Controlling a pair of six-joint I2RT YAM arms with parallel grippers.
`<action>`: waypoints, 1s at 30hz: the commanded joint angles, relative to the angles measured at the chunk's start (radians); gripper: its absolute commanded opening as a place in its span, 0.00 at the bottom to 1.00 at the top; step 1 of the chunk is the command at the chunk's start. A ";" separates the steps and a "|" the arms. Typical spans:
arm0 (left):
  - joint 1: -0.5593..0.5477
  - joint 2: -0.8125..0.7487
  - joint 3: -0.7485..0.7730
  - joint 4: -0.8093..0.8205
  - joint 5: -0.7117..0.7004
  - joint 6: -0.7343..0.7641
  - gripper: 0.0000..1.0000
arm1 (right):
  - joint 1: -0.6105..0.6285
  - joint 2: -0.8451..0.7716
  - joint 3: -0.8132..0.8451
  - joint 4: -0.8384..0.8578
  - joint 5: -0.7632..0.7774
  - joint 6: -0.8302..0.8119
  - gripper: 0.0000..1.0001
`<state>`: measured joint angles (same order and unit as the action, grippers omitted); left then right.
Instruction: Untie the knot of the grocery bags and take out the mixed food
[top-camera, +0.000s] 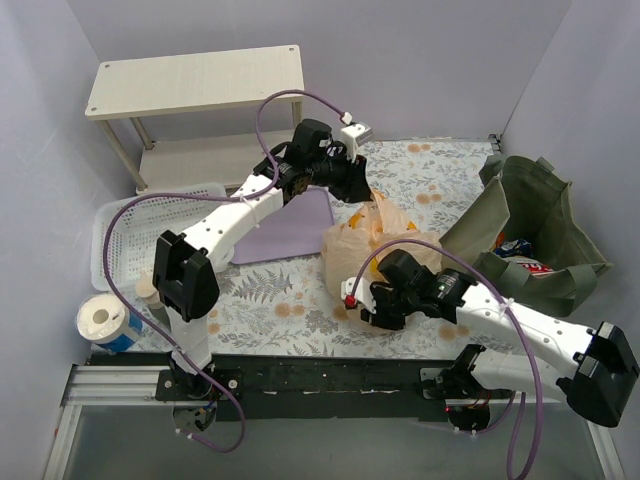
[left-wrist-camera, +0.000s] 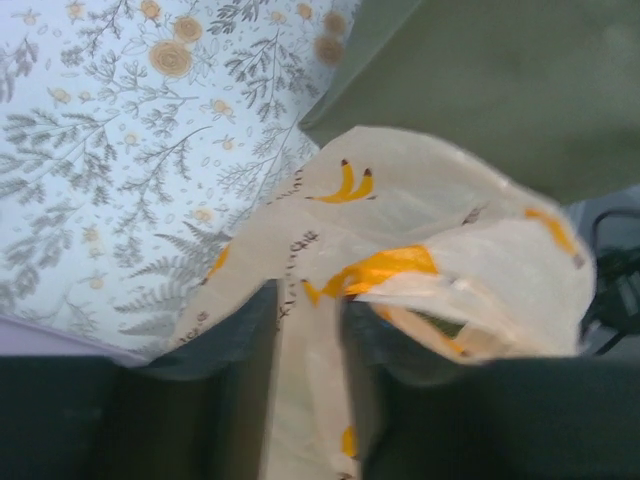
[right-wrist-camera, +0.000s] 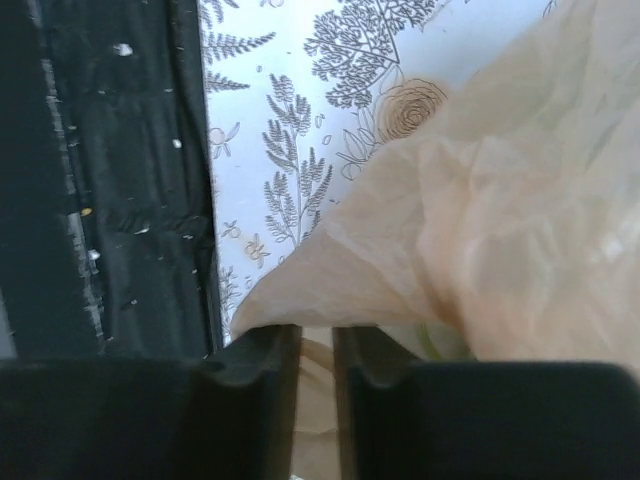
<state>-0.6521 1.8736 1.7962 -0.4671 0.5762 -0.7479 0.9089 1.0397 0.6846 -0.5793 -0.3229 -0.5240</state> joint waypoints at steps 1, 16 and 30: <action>0.020 -0.017 0.095 -0.067 0.010 0.039 0.47 | 0.018 0.003 0.224 -0.185 -0.015 -0.053 0.31; 0.040 -0.524 -0.231 -0.110 0.078 0.128 0.83 | -0.053 -0.050 0.328 -0.171 0.004 0.067 0.23; -0.216 -0.657 -0.558 -0.058 0.088 0.613 0.84 | -0.271 -0.027 0.351 -0.208 -0.165 0.171 0.09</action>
<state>-0.8379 1.3434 1.3163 -0.6498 0.7162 -0.2817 0.6857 0.9840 0.9581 -0.7811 -0.3492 -0.4091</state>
